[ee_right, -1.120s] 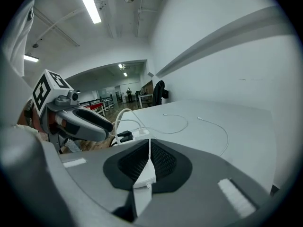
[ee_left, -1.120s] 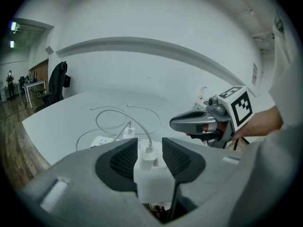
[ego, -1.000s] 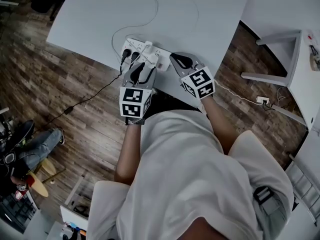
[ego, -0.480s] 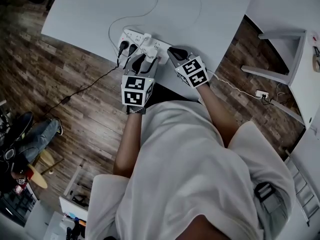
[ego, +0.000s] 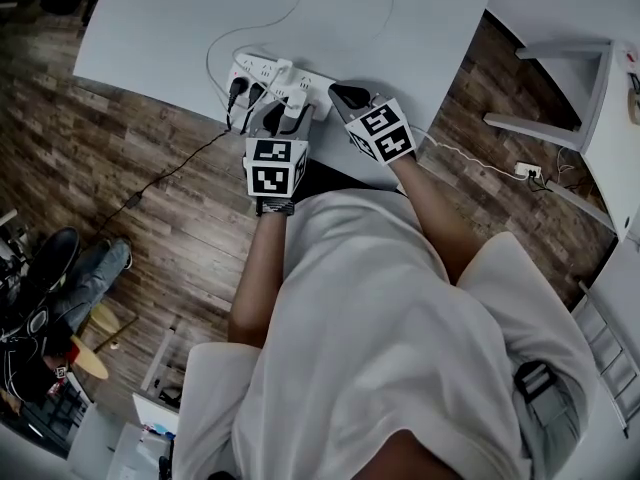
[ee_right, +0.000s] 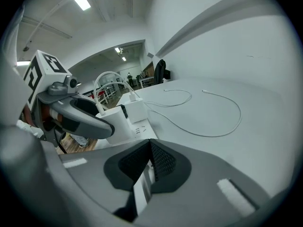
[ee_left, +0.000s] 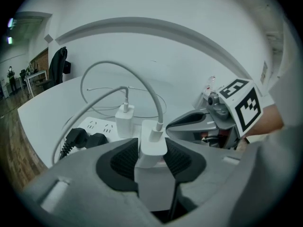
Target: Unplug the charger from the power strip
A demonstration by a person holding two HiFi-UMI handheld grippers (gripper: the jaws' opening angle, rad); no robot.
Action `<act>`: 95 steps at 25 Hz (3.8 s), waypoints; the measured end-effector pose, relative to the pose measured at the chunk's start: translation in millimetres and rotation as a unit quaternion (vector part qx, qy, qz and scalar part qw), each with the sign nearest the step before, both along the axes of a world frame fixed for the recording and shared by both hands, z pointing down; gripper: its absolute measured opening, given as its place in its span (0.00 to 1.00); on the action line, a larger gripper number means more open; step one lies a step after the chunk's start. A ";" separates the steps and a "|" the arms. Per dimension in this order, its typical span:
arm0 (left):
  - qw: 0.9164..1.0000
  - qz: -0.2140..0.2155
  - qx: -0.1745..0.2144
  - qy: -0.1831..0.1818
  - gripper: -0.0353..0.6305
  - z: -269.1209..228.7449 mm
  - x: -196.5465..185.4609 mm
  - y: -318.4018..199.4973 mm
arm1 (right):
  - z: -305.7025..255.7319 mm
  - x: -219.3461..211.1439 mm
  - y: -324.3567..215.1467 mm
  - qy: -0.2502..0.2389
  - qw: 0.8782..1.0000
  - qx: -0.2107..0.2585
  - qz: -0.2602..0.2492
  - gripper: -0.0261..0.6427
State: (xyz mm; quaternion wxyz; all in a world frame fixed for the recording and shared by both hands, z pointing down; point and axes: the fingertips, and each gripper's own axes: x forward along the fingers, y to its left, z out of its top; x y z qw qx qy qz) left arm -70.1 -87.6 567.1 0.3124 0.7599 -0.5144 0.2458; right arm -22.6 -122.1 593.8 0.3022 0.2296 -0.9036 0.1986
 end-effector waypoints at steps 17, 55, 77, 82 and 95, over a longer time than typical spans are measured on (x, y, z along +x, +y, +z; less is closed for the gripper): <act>0.998 0.009 0.019 -0.060 0.27 -0.1 -3.2 -0.3 | -1.0 1.1 -0.7 -0.019 1.000 -0.004 0.017 0.04; 0.999 -0.003 0.008 -0.053 0.27 -4.0 -3.3 -1.9 | -2.2 2.0 0.9 -0.032 0.999 0.000 0.016 0.04; 0.997 0.009 0.018 -0.079 0.27 -6.6 -3.3 -2.8 | -1.7 1.4 1.3 -0.036 0.999 -0.006 0.013 0.04; 0.996 0.016 0.019 -0.090 0.27 -6.6 -2.0 -4.1 | -1.0 1.6 0.3 -0.036 0.999 -0.007 0.014 0.04; 0.999 -0.009 0.013 -0.031 0.27 -7.3 -6.7 -4.3 | -0.9 2.0 -0.4 -0.036 0.999 -0.006 0.013 0.04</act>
